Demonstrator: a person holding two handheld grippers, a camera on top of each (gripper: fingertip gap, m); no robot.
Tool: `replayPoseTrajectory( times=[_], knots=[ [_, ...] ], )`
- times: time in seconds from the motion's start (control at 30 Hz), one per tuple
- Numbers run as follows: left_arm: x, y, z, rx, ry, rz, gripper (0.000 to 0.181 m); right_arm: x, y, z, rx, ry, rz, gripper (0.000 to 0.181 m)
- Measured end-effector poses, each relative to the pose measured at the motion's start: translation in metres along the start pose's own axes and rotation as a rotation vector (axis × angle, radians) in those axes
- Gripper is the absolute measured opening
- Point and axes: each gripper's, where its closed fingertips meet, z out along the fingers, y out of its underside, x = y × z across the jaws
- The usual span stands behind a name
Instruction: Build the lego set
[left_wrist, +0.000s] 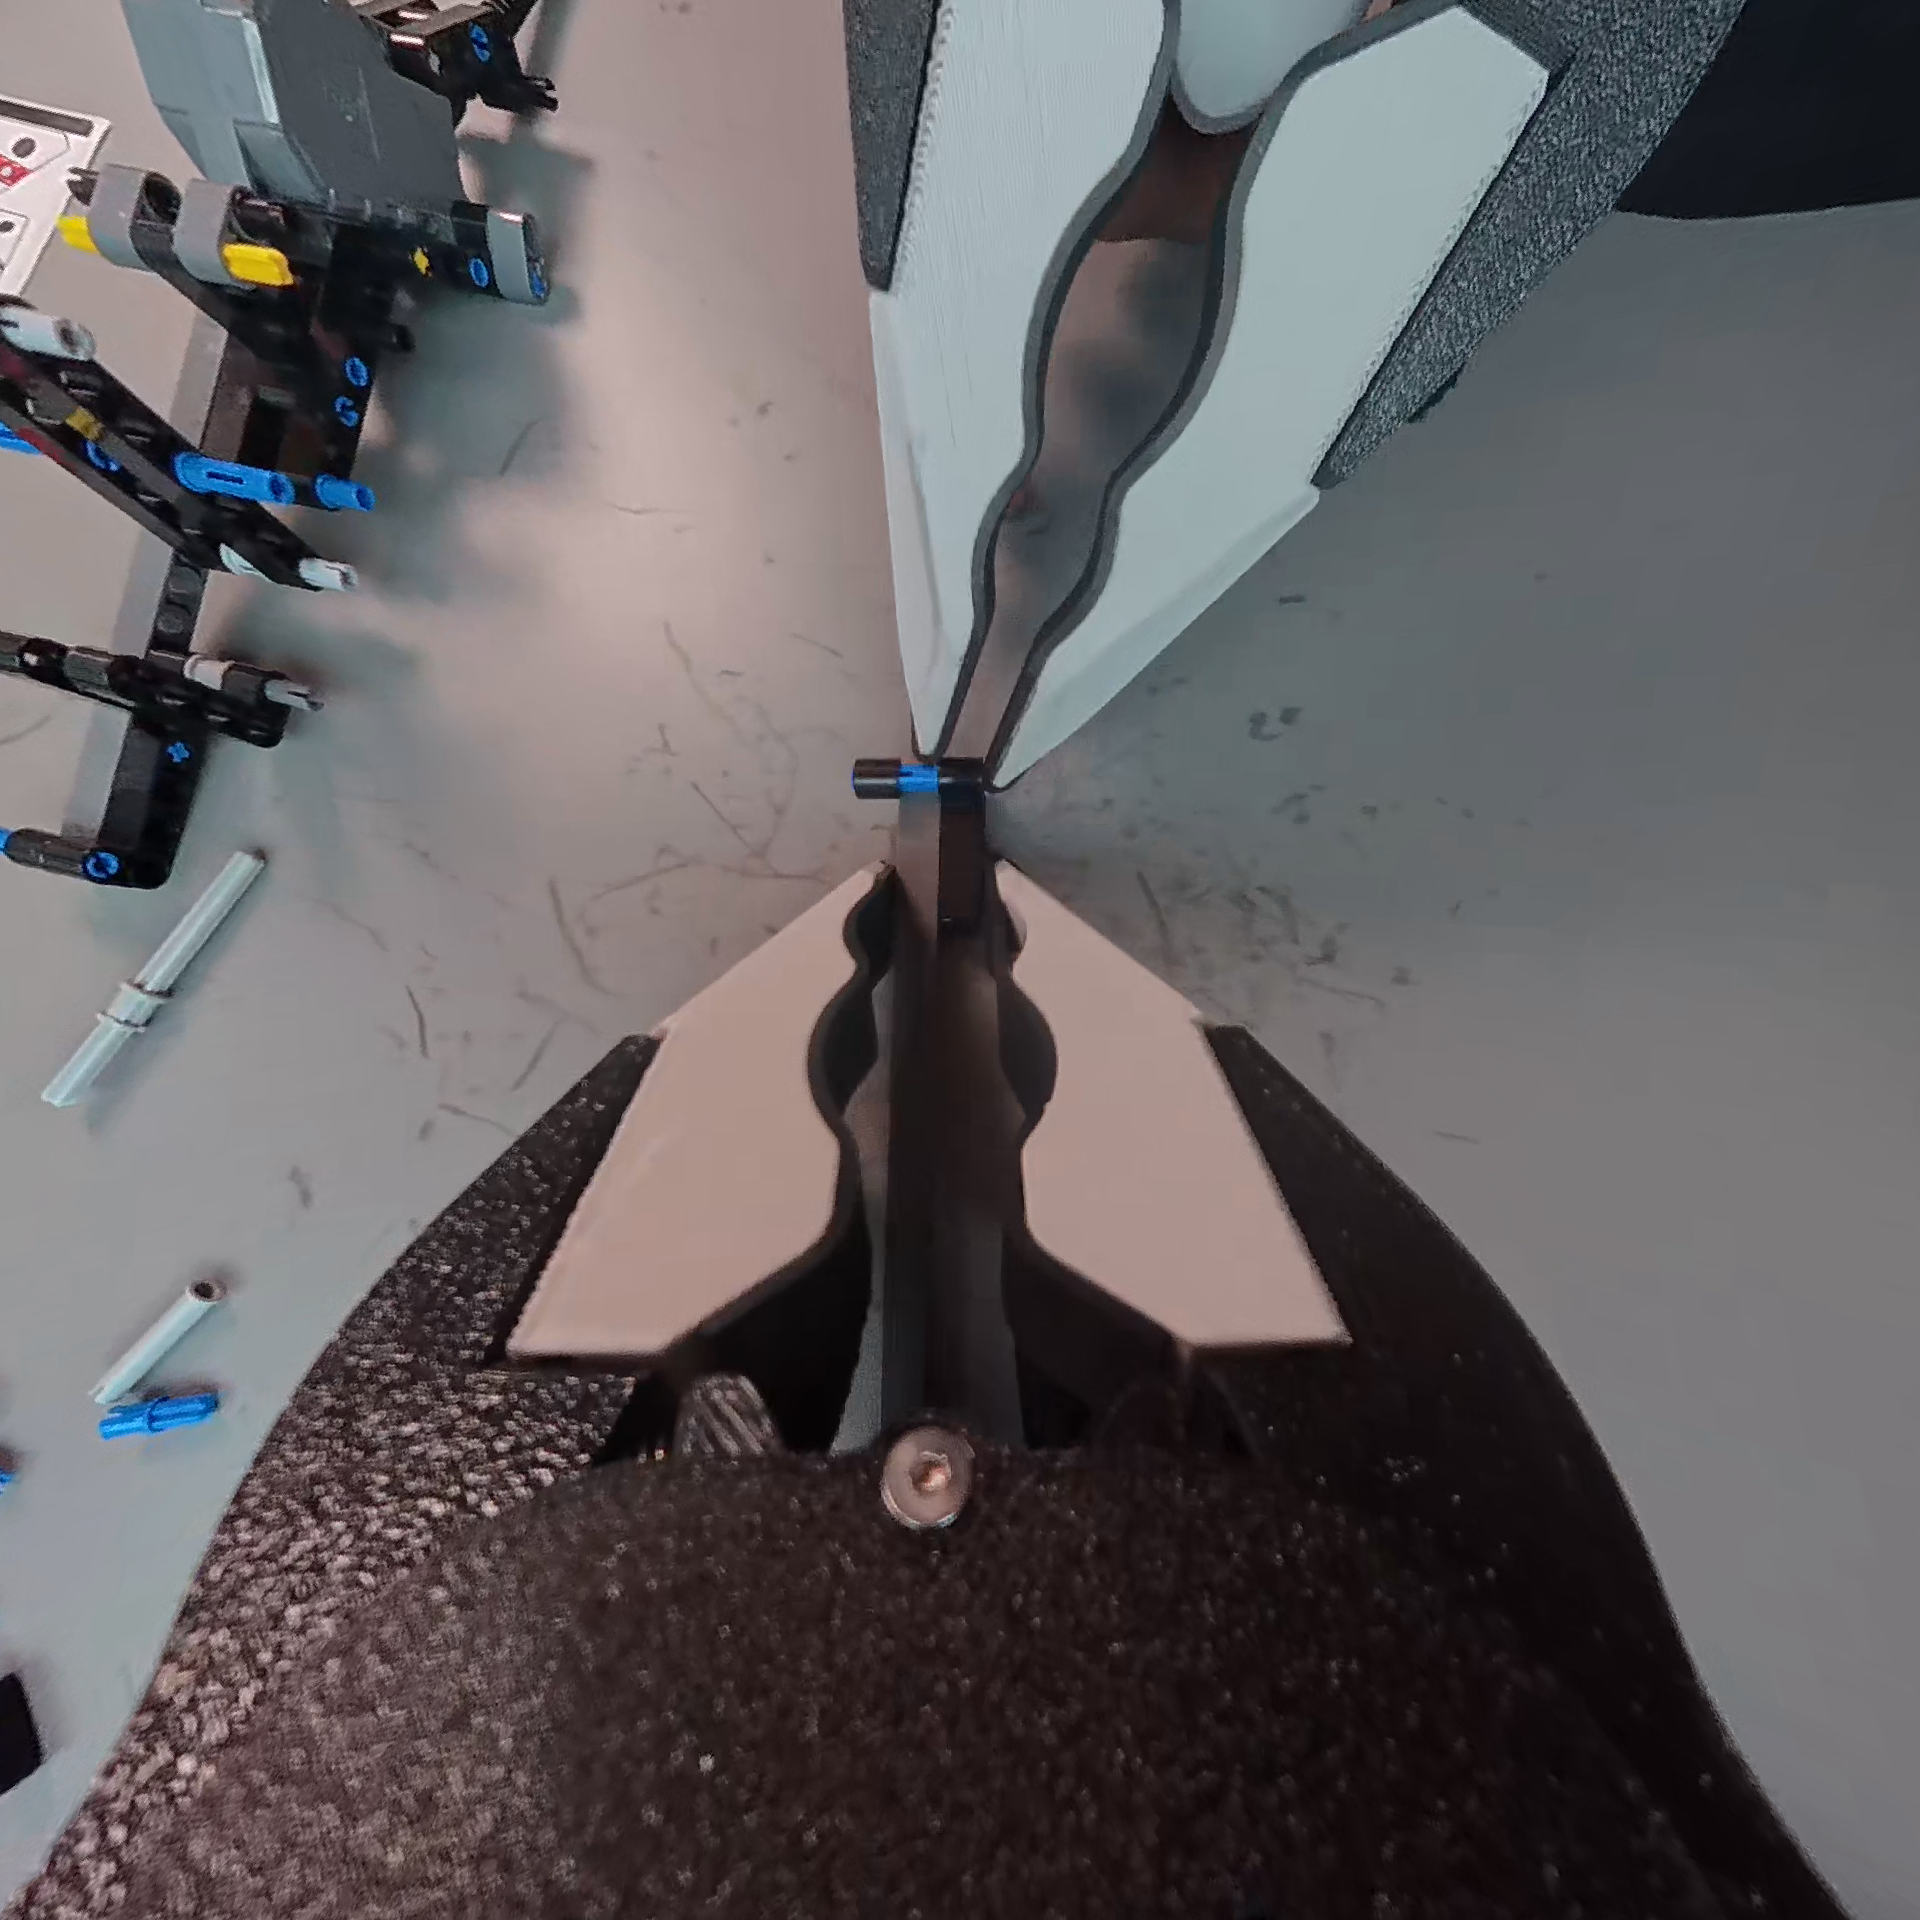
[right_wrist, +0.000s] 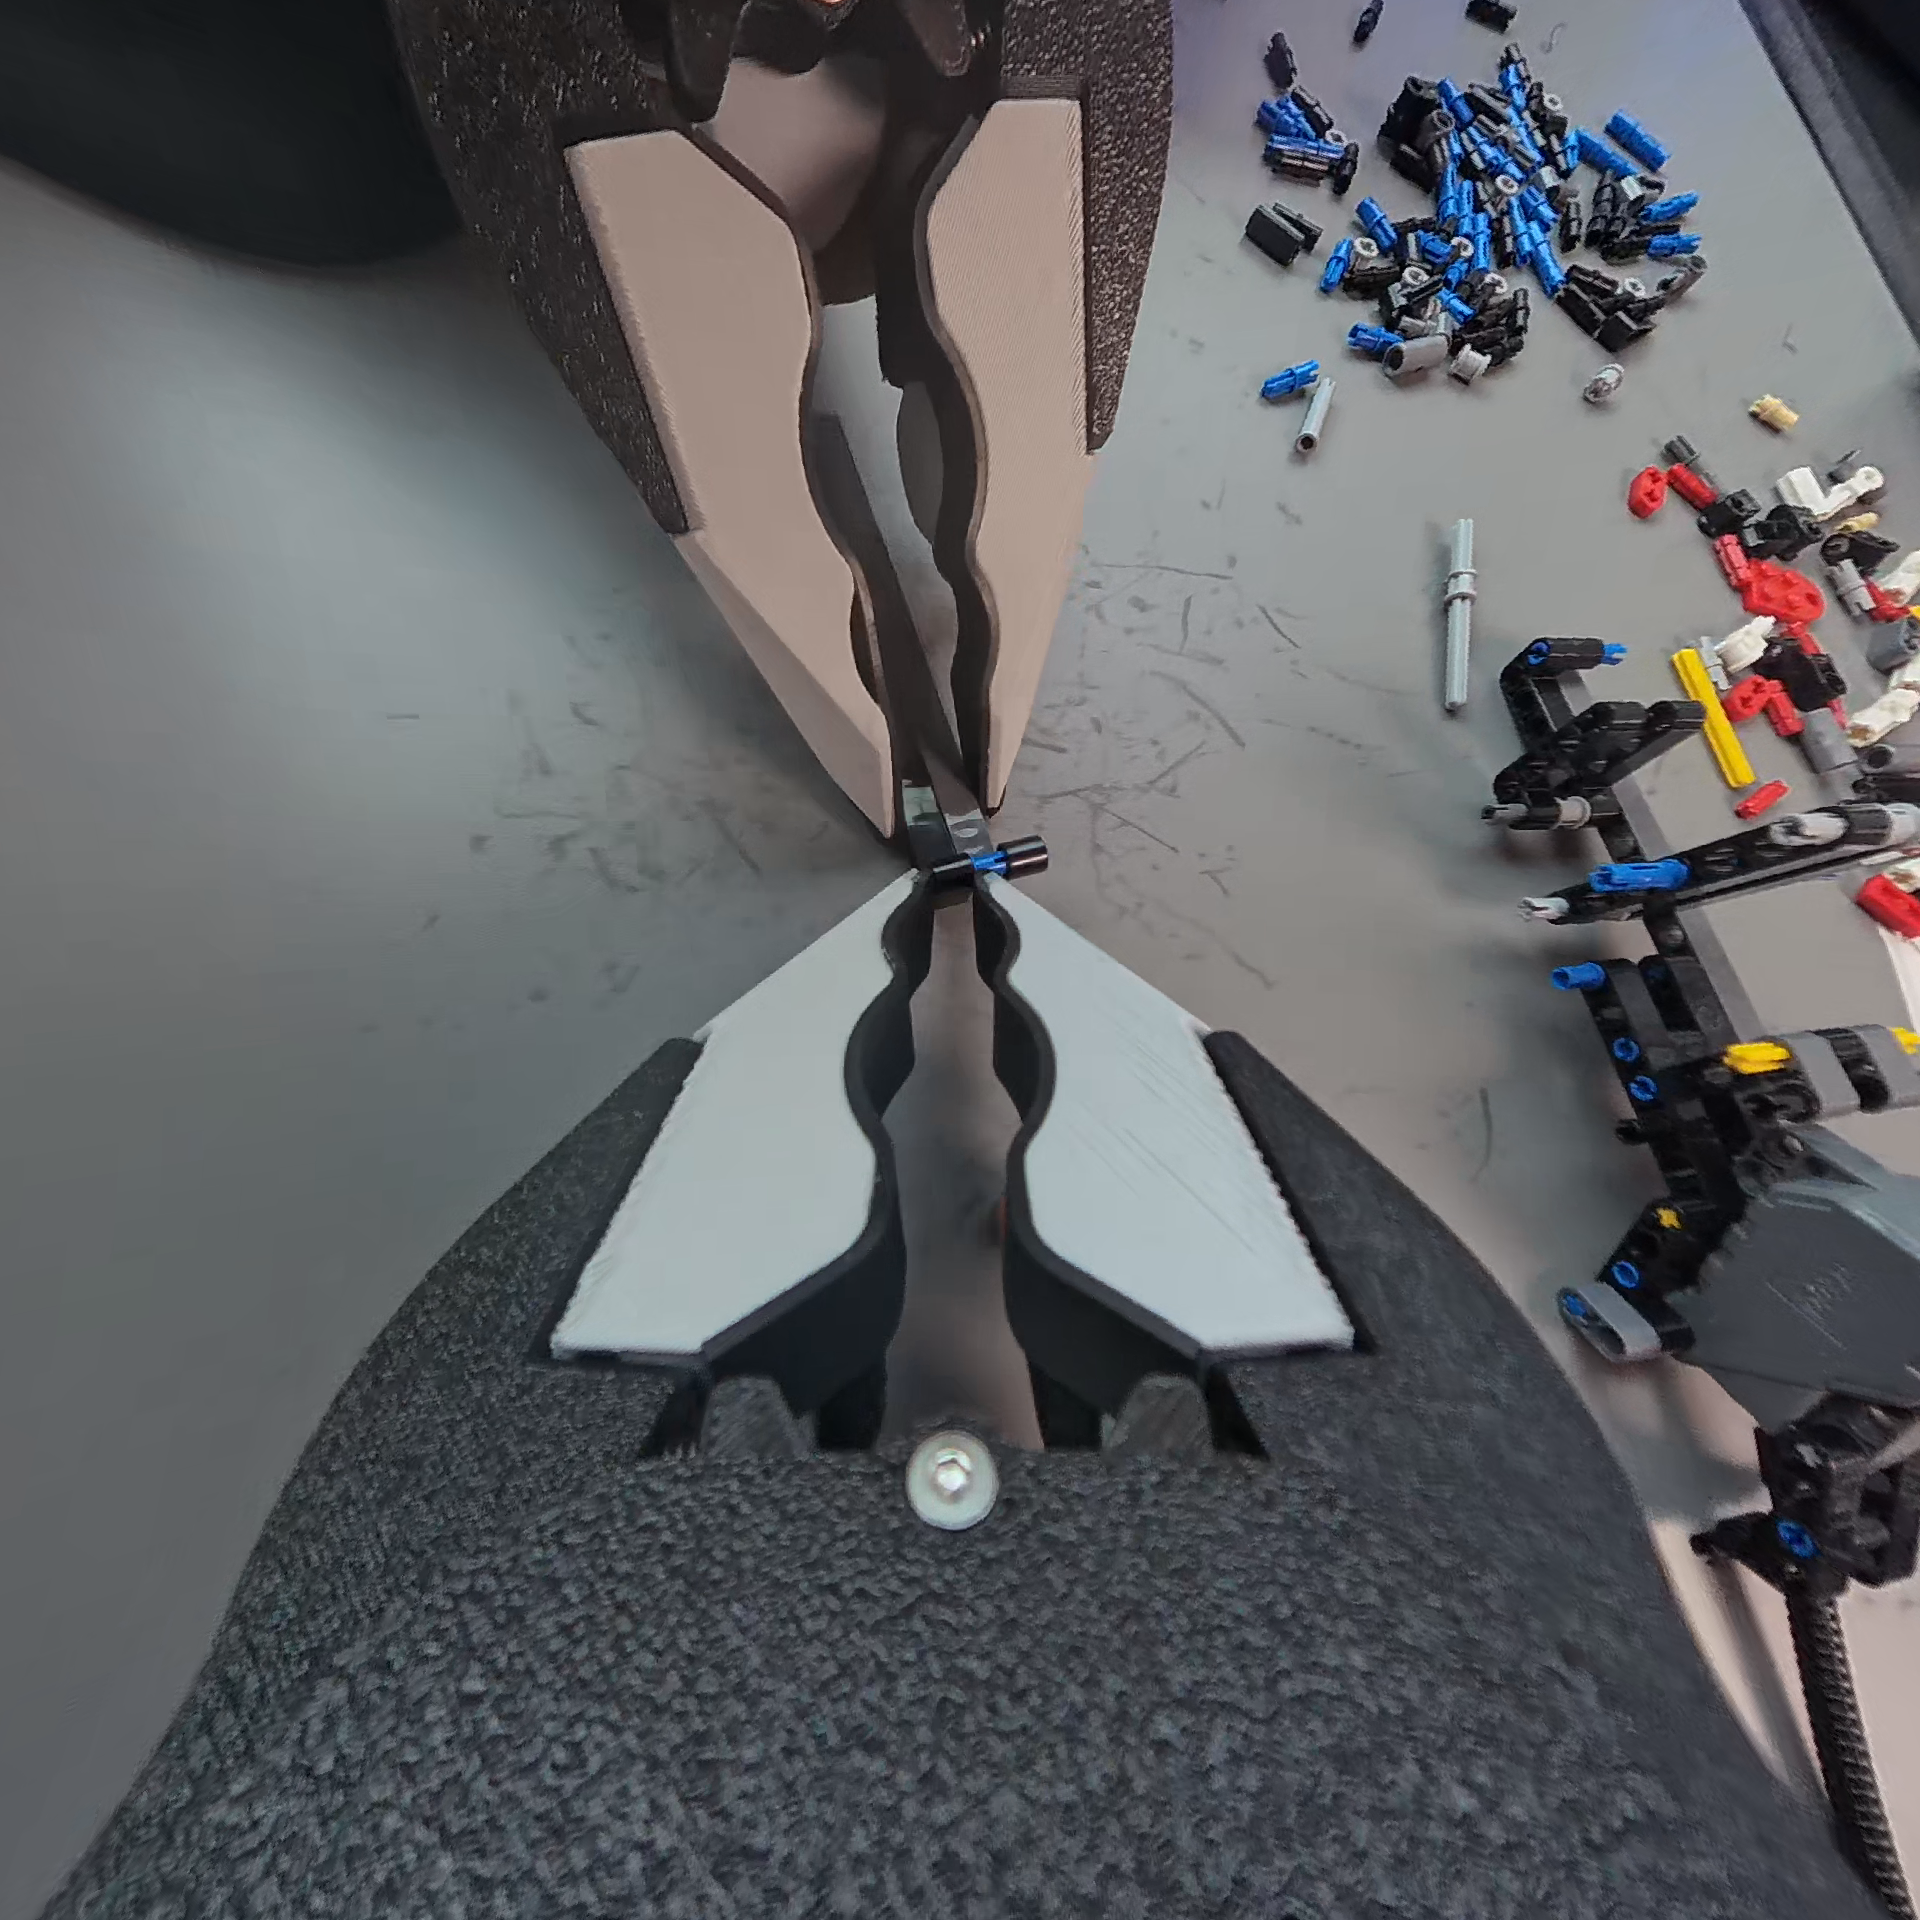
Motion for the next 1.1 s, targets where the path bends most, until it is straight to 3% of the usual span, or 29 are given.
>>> replayPoseTrajectory(
  times=[0.03, 0.47, 1.1],
  knots=[
    [0.000, 0.000, 0.000, 0.004, 0.003, 0.010, 0.021, 0.000, 0.000, 0.000, 0.003, -0.002, -0.006, 0.007],
    [-0.005, 0.005, -0.007, 0.026, 0.034, -0.017, 0.034, 0.001, -0.001, 0.001, 0.020, -0.010, 0.001, 0.009],
    [-0.005, 0.008, -0.007, 0.036, 0.058, 0.003, 0.020, 0.011, -0.004, 0.005, 0.029, -0.034, 0.000, 0.024]
  ],
)
